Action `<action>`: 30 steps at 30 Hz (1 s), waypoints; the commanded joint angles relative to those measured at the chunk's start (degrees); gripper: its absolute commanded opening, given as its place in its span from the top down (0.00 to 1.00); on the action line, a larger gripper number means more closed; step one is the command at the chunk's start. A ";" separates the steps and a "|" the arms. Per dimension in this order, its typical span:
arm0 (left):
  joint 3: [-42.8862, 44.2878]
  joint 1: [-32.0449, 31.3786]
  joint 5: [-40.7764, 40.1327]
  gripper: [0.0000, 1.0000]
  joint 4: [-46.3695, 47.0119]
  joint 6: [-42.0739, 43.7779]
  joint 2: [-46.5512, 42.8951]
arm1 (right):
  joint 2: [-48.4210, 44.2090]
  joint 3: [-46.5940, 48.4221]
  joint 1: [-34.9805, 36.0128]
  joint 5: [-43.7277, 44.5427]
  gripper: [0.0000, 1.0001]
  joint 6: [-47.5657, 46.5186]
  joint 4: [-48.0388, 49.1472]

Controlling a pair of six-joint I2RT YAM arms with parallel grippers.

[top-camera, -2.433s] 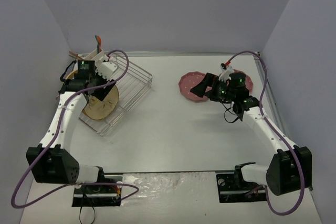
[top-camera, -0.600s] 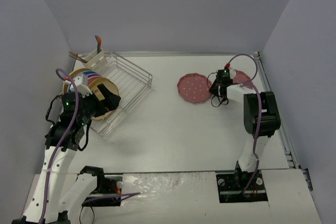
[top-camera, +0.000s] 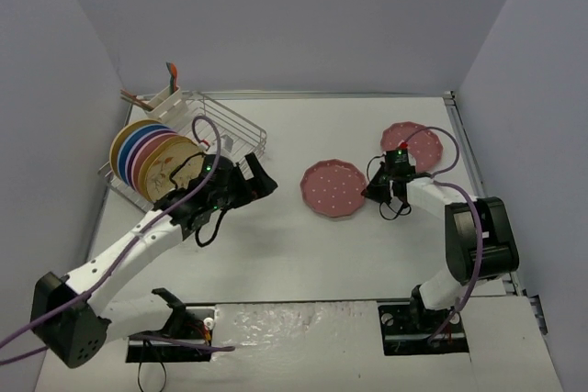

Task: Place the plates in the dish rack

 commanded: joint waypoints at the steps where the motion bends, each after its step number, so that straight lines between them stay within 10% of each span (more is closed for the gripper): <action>1: 3.06 -3.10 -2.27 0.03 7.64 -6.22 5.31 | -7.24 0.13 0.60 -4.81 1.00 7.79 2.72; 30: 11.68 -7.50 5.45 0.03 24.33 -21.53 34.24 | -19.73 -6.25 0.51 -16.10 1.00 22.72 6.70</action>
